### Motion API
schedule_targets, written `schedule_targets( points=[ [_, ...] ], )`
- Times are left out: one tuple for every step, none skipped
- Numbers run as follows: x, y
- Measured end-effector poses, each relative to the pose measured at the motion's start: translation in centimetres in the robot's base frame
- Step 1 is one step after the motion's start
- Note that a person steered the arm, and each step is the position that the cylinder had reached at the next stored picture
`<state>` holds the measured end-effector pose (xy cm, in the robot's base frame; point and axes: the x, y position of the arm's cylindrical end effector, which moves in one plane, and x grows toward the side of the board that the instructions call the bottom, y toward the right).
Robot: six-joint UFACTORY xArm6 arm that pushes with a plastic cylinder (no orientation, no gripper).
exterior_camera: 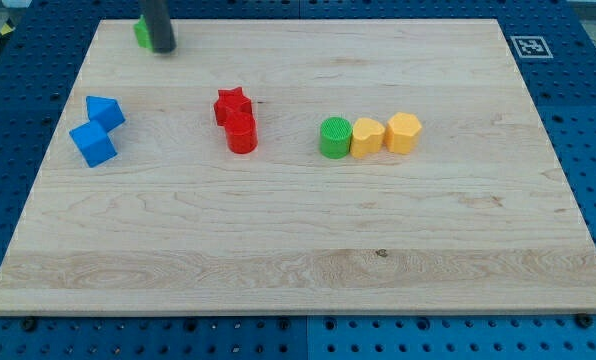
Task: Slightly push the green star to the top left corner of the board
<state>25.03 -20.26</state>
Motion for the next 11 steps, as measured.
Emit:
schedule_targets(
  points=[
    [-0.1, -2.5],
    [-0.1, -2.6],
    [0.2, 2.2],
    [-0.2, 5.0],
    [-2.4, 4.2],
    [-2.4, 1.8],
    [-2.4, 0.9],
    [-2.4, -2.0],
    [-2.4, -2.8],
    [-1.5, -0.9],
    [0.8, 1.1]
  ],
)
